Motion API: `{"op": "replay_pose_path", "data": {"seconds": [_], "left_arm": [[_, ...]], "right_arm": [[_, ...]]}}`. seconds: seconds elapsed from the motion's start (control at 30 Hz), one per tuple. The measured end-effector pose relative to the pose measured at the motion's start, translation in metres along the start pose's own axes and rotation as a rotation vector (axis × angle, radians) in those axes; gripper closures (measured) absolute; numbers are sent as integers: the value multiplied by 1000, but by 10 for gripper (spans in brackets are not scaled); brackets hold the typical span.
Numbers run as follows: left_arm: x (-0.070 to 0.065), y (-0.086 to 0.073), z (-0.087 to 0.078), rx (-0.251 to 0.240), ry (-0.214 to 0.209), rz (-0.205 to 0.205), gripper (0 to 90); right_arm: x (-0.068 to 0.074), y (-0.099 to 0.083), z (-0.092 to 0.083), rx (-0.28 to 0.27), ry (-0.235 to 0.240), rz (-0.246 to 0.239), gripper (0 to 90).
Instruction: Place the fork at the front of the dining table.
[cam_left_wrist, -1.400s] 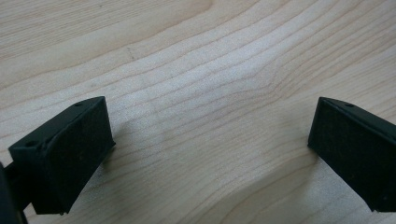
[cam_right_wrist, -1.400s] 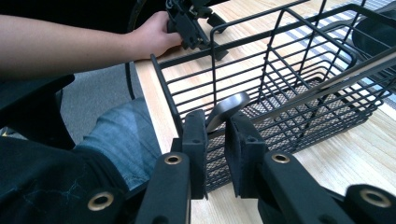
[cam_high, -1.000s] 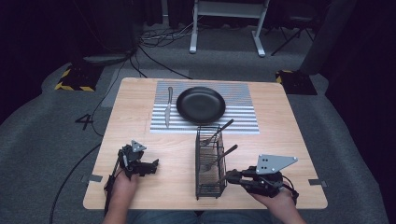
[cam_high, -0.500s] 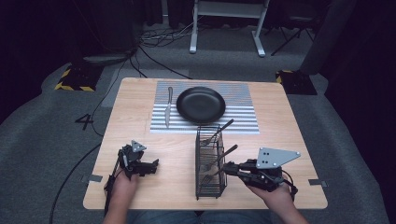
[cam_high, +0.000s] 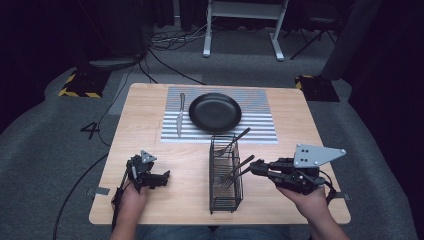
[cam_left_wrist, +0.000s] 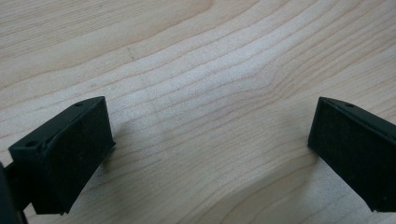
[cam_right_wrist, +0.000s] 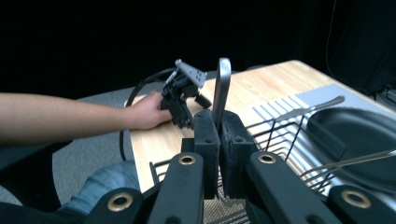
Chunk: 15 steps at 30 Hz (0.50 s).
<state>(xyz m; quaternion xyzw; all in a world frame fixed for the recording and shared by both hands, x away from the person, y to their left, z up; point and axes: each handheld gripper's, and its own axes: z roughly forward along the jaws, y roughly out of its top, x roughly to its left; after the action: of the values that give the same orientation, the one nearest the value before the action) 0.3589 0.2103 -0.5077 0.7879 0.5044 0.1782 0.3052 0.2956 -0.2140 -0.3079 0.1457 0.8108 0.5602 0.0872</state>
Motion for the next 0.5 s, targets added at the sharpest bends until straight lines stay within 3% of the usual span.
{"op": "replay_pose_path", "data": {"seconds": [0.27,0.5], "left_arm": [[0,0,0,0,0,0,0],[0,0,0,1,0,0,0]], "right_arm": [[-9,20,-31,-45,-26,-10,866],[-17,28,-43,-40,-58,-7,865]]}}
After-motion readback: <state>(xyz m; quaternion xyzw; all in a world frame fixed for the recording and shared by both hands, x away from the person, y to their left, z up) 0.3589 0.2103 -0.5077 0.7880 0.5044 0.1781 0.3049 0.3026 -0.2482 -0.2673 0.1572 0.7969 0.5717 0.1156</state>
